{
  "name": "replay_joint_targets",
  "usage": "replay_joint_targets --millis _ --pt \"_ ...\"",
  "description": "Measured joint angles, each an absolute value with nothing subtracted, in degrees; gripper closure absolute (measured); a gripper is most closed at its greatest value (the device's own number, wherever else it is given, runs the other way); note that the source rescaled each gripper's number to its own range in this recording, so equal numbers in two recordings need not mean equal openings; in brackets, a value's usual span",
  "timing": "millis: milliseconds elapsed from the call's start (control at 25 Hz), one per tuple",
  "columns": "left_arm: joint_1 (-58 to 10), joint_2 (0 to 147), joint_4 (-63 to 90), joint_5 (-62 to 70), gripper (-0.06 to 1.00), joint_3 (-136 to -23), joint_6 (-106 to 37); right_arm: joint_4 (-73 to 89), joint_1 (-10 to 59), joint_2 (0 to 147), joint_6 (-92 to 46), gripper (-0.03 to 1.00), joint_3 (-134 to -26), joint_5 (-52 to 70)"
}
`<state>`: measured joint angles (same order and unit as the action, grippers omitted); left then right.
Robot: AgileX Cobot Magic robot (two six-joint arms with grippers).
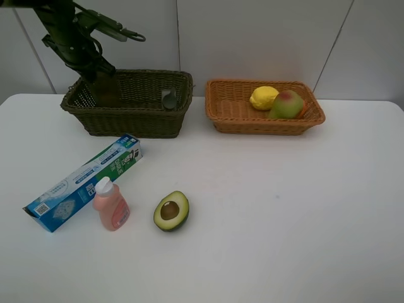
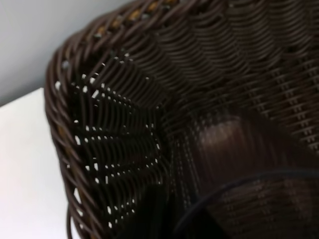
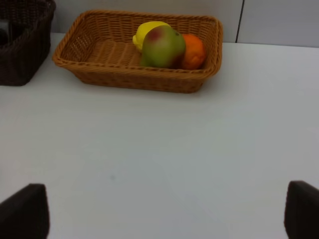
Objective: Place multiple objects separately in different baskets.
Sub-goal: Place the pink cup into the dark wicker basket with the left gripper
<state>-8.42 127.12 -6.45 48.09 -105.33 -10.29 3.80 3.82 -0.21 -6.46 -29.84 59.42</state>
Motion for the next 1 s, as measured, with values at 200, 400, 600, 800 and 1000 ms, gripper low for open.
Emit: replay_joint_targets --millis 200,400,600,800,1000 --pt "-8.2 127.1 -5.4 47.8 0.54 -105.3 -12.6 3.8 3.8 -0.2 -6.5 -0.03 -29.8 59.4" --pt "-8.0 127.1 -5.3 47.2 0.04 -105.3 -14.6 3.8 3.8 -0.2 -6.5 -0.03 -29.8 59.4" --pt "-7.9 127.1 -4.0 47.1 -0.05 -105.3 -15.0 3.8 3.8 -0.2 -6.5 -0.03 -29.8 59.4" --pt "-7.9 127.1 -3.8 47.1 -0.05 -105.3 -15.0 3.8 3.8 -0.2 -6.5 -0.03 -29.8 59.4" --pt "-7.9 127.1 -3.7 47.8 -0.05 -105.3 -15.0 3.8 3.8 -0.2 -6.5 -0.03 -29.8 59.4"
